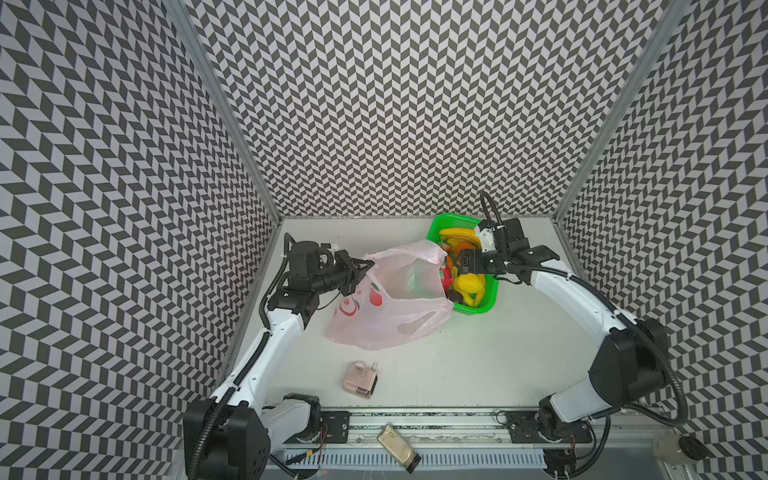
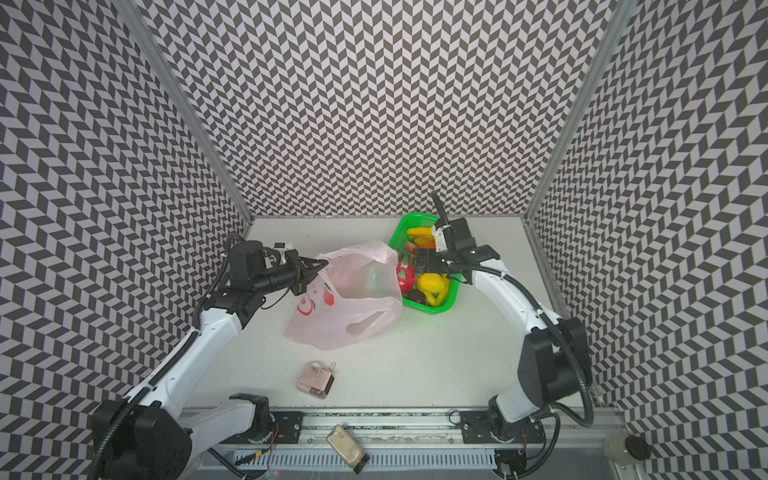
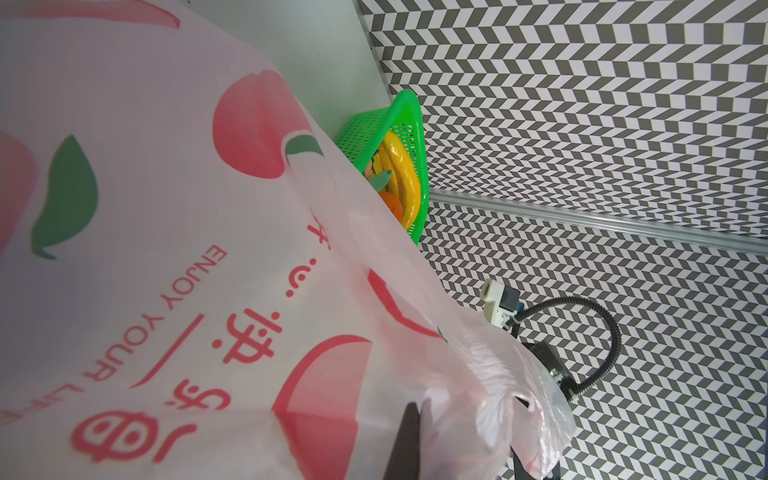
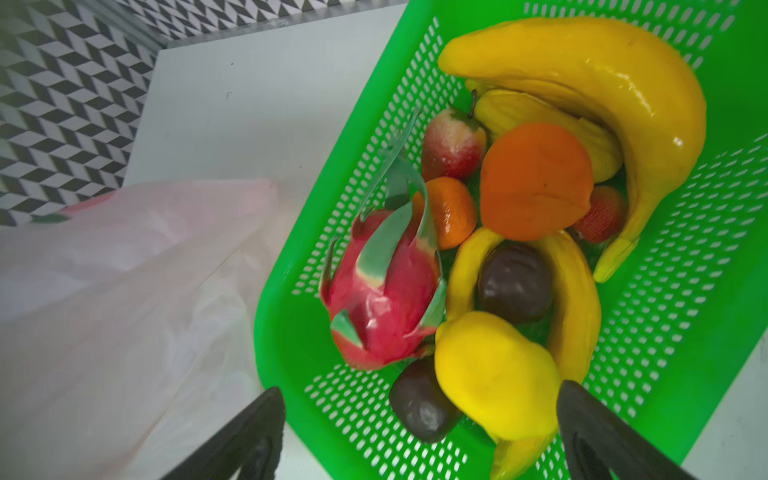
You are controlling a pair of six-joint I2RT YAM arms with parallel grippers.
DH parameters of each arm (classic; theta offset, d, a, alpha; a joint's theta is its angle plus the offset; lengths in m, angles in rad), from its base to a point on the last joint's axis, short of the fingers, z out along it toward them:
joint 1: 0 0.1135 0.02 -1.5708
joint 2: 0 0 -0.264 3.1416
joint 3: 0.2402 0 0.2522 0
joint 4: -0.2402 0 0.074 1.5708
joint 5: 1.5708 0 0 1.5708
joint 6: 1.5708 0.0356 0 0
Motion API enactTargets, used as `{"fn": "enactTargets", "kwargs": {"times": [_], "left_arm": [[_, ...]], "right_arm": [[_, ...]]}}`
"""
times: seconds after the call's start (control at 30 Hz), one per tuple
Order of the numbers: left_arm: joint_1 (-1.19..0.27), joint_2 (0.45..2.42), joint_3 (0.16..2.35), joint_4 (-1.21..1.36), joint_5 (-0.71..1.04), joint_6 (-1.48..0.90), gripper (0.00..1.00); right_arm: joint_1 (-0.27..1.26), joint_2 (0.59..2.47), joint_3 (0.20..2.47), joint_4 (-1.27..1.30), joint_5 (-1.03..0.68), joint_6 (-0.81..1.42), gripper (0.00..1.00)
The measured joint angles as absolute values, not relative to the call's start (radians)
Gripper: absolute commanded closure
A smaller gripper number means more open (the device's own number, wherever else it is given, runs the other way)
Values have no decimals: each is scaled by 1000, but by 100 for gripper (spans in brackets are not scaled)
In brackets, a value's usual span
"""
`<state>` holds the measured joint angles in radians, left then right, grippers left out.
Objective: Place the fake fruits into the plastic bag and tie a complex knot
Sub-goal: 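Withdraw the right gripper from the bag and reach into the green basket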
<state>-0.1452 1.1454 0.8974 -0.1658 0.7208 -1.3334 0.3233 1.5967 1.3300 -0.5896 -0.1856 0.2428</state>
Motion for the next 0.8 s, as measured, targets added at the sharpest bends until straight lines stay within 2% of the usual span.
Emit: {"fn": "enactTargets", "kwargs": {"times": [0.33, 0.63, 0.8], "left_arm": [[-145, 1145, 897, -166, 727, -1333, 100], [-145, 1140, 897, -166, 727, -1333, 100], [-145, 1133, 897, -166, 727, -1333, 100]], "right_arm": [[280, 1813, 1449, -557, -101, 255, 1], [263, 1937, 1484, -495, -129, 272, 0], [263, 1966, 1494, -457, -156, 281, 3]]}}
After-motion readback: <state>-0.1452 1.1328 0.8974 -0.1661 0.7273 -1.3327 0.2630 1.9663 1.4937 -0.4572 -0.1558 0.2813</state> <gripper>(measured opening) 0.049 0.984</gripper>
